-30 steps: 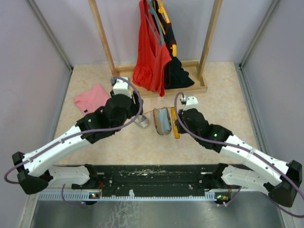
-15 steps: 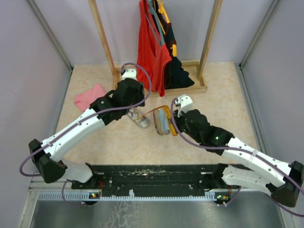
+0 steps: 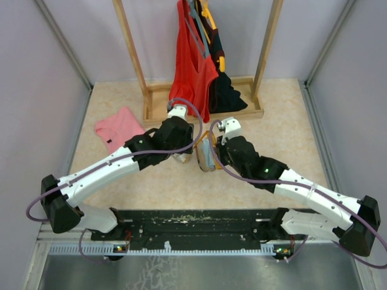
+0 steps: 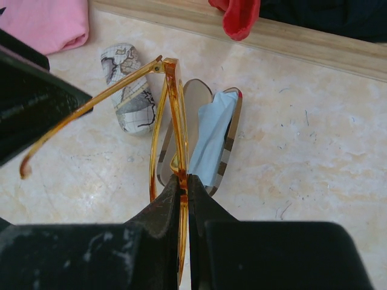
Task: Organize the sunglasses
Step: Fold the sunglasses at the center of the board.
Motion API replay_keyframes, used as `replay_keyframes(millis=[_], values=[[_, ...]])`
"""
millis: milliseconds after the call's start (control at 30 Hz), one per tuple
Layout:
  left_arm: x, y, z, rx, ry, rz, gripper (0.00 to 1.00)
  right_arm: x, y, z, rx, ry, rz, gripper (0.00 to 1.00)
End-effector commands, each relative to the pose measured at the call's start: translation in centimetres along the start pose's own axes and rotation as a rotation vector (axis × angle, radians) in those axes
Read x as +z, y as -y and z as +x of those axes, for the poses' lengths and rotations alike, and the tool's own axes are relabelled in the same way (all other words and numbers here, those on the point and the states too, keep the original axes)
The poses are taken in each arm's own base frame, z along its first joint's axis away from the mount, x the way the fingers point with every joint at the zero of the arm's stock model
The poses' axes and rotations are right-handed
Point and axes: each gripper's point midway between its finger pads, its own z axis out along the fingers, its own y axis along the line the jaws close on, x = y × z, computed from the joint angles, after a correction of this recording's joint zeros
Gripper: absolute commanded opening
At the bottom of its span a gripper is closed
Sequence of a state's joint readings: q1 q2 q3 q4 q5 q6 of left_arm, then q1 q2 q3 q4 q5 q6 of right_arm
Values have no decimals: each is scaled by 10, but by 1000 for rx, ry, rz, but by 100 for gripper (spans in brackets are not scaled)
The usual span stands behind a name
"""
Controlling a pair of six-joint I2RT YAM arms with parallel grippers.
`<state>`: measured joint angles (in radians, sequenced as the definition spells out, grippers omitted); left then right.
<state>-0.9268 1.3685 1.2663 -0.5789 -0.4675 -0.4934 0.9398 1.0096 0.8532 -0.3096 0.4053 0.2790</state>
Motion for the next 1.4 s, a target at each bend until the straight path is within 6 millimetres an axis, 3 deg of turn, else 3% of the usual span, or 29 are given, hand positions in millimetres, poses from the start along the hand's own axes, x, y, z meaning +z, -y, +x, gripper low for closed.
replay_keyframes(millis=[0,300,900,1067,1233,1367], values=[[-2,12,11,-38,-10,47,64,-12,-6,-50,95,144,-10,0],[-4,40,27,-26,-47,105,64,-10,-7,-49,137,141,2,0],[0,76,38,6,-69,158,64,4,-37,-39,196,79,-115,0],[3,71,41,18,-70,134,64,2,-37,-37,211,83,-124,0],[-9,48,28,6,-2,72,66,-3,-6,-30,188,66,16,0],[-20,33,15,6,59,87,69,-1,15,-18,190,-12,31,0]])
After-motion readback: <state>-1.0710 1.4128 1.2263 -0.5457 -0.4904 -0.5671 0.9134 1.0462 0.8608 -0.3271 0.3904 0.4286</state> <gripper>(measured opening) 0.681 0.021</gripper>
